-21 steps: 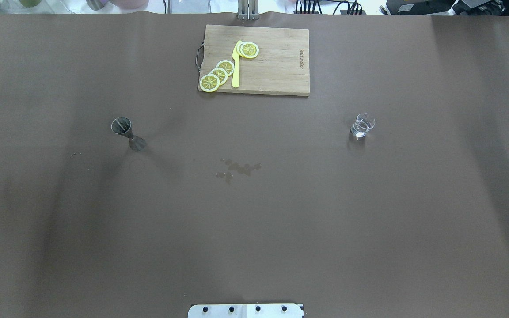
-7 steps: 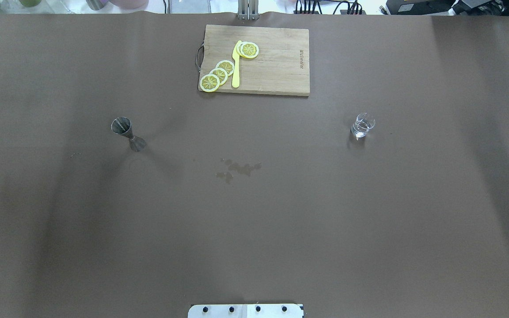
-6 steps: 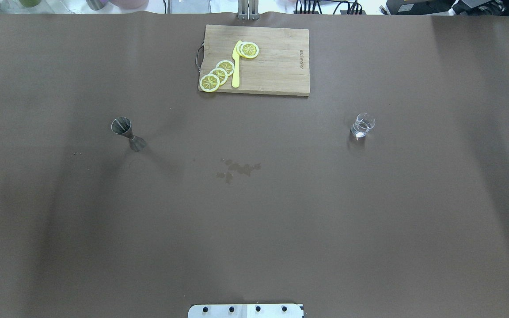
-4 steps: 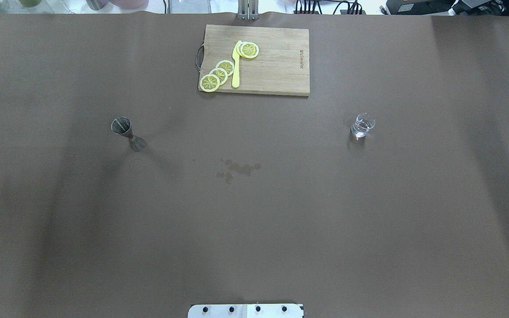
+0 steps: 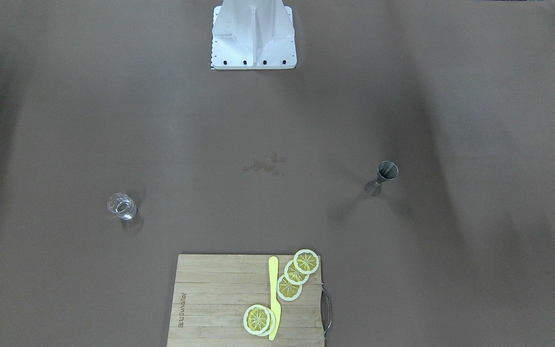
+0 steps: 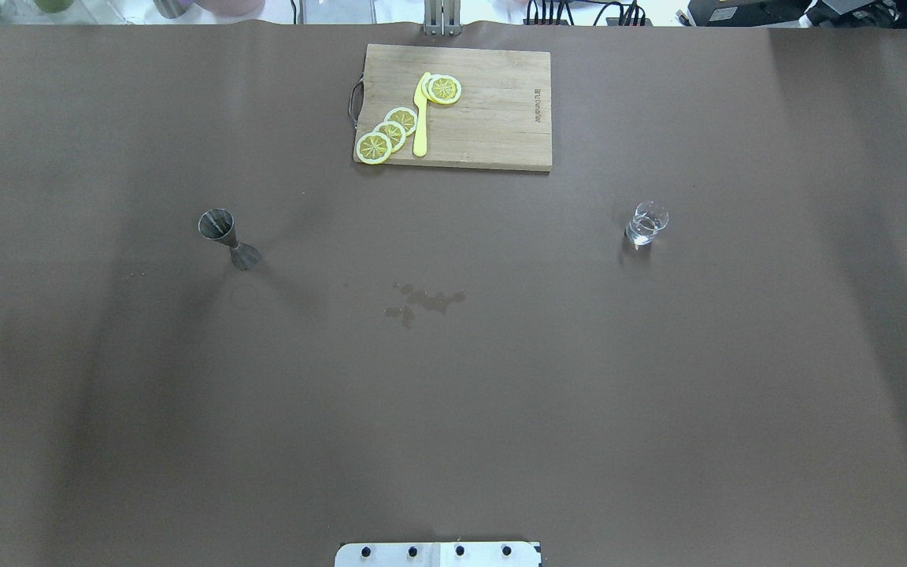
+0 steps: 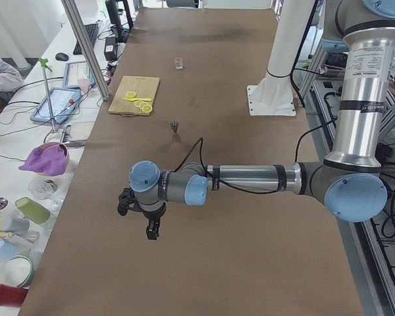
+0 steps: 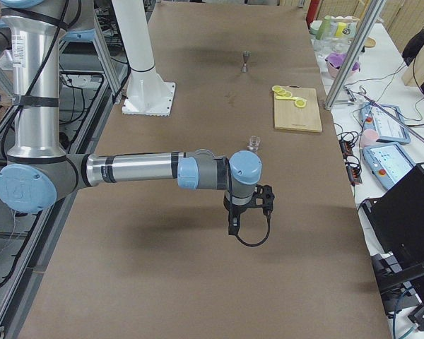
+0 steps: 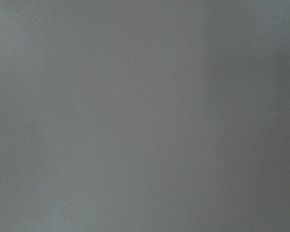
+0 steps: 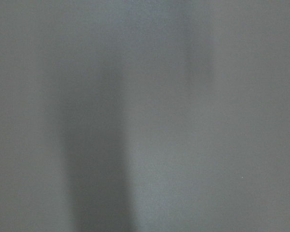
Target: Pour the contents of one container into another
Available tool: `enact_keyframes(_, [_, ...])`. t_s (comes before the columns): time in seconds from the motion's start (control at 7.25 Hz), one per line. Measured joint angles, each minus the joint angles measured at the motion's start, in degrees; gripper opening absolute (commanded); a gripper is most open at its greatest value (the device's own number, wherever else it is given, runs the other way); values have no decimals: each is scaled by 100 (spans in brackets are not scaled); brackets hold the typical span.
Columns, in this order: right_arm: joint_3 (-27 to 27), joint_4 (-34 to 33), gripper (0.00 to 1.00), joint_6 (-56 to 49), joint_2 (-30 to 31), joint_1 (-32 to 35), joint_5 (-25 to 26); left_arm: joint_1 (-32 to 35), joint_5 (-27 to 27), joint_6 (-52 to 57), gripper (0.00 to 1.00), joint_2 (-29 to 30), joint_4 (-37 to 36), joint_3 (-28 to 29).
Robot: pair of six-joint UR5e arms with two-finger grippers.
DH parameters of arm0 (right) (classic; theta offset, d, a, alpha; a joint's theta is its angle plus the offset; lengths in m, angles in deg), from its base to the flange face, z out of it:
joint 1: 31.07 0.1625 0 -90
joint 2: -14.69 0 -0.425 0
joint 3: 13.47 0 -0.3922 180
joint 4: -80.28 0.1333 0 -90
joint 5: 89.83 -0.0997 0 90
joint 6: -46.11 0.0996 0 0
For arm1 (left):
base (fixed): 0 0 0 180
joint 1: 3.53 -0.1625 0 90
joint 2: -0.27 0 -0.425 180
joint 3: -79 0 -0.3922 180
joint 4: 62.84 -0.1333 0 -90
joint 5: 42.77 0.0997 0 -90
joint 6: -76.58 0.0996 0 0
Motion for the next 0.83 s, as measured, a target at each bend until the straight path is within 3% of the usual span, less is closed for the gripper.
enact_keyframes(0.55, [10,73,100,-44,-41,-2,16,1,-7,14,99,-7,9,9])
enact_keyframes(0.83, [23,629,100,-63,-48,-11,13,-4,-5,23,99,-6,-8,17])
